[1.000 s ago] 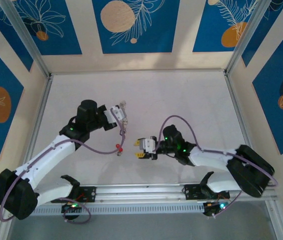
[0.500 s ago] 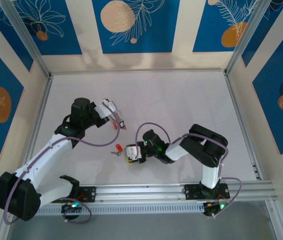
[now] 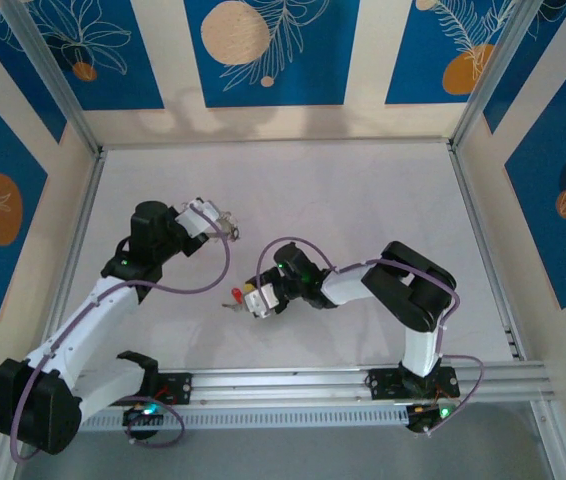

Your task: Put the keys on the keyring

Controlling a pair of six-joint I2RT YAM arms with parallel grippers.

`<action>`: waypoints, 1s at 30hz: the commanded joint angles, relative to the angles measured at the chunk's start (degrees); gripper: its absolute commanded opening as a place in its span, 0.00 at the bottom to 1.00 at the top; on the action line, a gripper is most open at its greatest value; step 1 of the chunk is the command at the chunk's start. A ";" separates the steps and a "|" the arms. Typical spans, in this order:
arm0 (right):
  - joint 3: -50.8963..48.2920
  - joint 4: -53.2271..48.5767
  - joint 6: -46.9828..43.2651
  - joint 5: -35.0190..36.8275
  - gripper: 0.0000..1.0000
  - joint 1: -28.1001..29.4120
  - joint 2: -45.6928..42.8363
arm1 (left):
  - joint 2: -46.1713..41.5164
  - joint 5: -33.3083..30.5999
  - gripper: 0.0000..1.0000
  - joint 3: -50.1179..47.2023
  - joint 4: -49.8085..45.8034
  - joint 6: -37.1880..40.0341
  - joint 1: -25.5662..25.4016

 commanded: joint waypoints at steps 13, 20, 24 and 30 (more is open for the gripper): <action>7.99 -23.54 -22.10 7.51 0.33 4.52 -0.38 | -2.39 0.66 0.00 -0.34 3.63 -2.17 1.84; 10.34 -24.66 -22.82 7.04 0.25 5.22 1.56 | -2.63 0.76 0.00 -0.77 3.73 -2.26 2.00; 11.31 -23.86 -21.59 7.89 0.20 5.20 2.94 | -2.60 1.44 0.00 -0.77 3.55 -1.91 2.14; 10.50 -21.00 -19.67 7.68 0.12 5.20 2.45 | -2.64 3.09 0.00 -0.60 2.83 -1.91 2.12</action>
